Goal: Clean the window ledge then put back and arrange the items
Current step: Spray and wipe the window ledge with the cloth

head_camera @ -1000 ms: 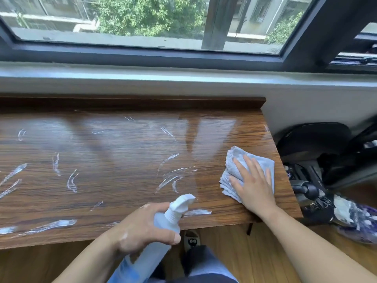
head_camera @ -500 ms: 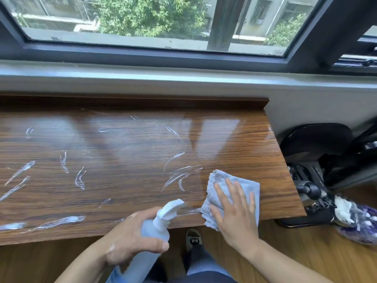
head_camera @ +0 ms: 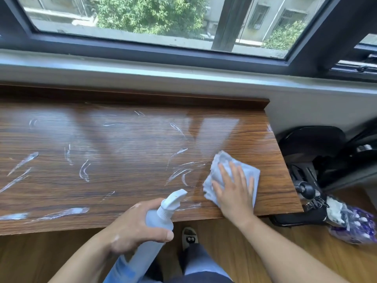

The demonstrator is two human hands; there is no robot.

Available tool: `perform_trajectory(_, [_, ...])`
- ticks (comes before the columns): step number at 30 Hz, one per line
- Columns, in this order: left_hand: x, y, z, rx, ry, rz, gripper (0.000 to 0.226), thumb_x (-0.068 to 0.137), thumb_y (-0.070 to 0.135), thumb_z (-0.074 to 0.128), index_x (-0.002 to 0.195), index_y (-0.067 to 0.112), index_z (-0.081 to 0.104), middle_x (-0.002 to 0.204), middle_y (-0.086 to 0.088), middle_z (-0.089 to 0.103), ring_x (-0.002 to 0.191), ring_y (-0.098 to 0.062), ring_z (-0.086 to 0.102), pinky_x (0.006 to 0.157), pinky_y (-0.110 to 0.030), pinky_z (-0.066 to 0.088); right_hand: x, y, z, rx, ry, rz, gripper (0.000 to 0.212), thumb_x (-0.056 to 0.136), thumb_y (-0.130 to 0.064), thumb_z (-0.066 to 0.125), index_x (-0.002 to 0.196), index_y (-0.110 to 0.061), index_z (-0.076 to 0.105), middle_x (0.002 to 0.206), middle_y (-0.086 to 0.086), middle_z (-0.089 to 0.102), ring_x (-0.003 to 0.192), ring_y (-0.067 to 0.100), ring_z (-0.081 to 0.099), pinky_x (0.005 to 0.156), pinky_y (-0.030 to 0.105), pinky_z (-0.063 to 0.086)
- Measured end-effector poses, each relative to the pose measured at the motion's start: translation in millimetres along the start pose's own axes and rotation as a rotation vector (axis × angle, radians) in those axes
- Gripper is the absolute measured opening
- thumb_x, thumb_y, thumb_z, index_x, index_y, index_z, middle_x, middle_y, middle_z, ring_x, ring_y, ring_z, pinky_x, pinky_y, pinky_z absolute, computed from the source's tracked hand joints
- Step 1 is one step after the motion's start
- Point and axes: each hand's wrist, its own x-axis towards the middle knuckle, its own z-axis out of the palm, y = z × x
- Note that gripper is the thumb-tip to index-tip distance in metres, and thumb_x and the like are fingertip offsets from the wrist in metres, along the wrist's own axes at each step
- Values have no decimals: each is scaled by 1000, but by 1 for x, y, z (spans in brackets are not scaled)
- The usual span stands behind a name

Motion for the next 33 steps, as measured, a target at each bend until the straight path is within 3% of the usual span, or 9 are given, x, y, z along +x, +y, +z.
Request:
perform_trajectory(6, [3, 4, 1, -34, 9, -17, 62, 60, 55, 77, 120, 47, 67, 104, 18, 71, 95, -2, 62, 91, -30, 47, -36, -18, 13, 31, -9, -153, 59, 94, -61, 32, 148, -38, 38, 158, -2, 36, 149, 22, 23, 116, 57, 10])
perform_trajectory(9, [5, 5, 2, -40, 23, -17, 61, 59, 55, 77, 119, 47, 67, 104, 20, 72, 96, -1, 62, 90, -29, 46, 31, -20, 2, 63, 1, -52, 62, 92, -62, 30, 148, -38, 40, 158, -1, 37, 148, 22, 27, 116, 59, 14])
perform_trajectory(12, [7, 5, 5, -65, 60, -21, 63, 58, 55, 78, 120, 45, 68, 104, 17, 72, 95, -2, 63, 90, -30, 47, 110, -14, -16, 100, -82, 93, 58, 98, -58, 37, 153, -41, 30, 164, -4, 21, 152, 18, 14, 120, 58, 4])
perform_trajectory(15, [11, 7, 8, -93, 87, -6, 64, 60, 51, 81, 121, 38, 68, 99, 1, 74, 94, -19, 66, 92, -39, 50, 147, -6, -25, 128, -140, 127, 58, 100, -58, 37, 154, -42, 26, 166, -6, 13, 153, 18, 6, 121, 57, 0])
perform_trajectory(21, [25, 22, 7, -137, 138, 26, 52, 55, 57, 79, 103, 39, 72, 99, -8, 73, 86, -20, 68, 83, -30, 49, 57, 14, -13, 46, -66, -99, 67, 90, -63, 23, 151, -38, 34, 163, -4, 25, 152, 21, 17, 118, 59, 14])
perform_trajectory(24, [32, 25, 4, -105, 226, 3, 51, 53, 59, 77, 92, 28, 71, 91, -9, 75, 82, -25, 67, 83, -42, 52, -3, 25, 0, 27, -40, -182, 60, 95, -59, 29, 152, -40, 29, 163, -5, 25, 153, 21, 17, 118, 58, 17])
perform_trajectory(27, [32, 24, -2, -78, 251, -4, 52, 53, 60, 78, 93, 27, 71, 90, -9, 75, 80, -22, 67, 84, -44, 52, -30, 24, 7, 6, -31, -200, 59, 95, -58, 33, 152, -40, 30, 163, -6, 25, 152, 21, 19, 118, 56, 12])
perform_trajectory(31, [28, 18, -9, -234, 240, -36, 50, 56, 47, 85, 101, 30, 73, 94, -20, 72, 93, -45, 69, 92, -59, 53, 8, 12, 4, 19, -59, -223, 59, 94, -60, 31, 150, -39, 33, 161, -3, 31, 149, 22, 19, 116, 59, 15])
perform_trajectory(33, [27, 15, -10, -248, 257, -40, 50, 55, 47, 85, 101, 29, 74, 95, -22, 70, 93, -45, 69, 92, -62, 51, 53, -2, 0, 20, -48, -180, 61, 92, -59, 31, 149, -37, 38, 159, -1, 35, 148, 23, 24, 114, 64, 21])
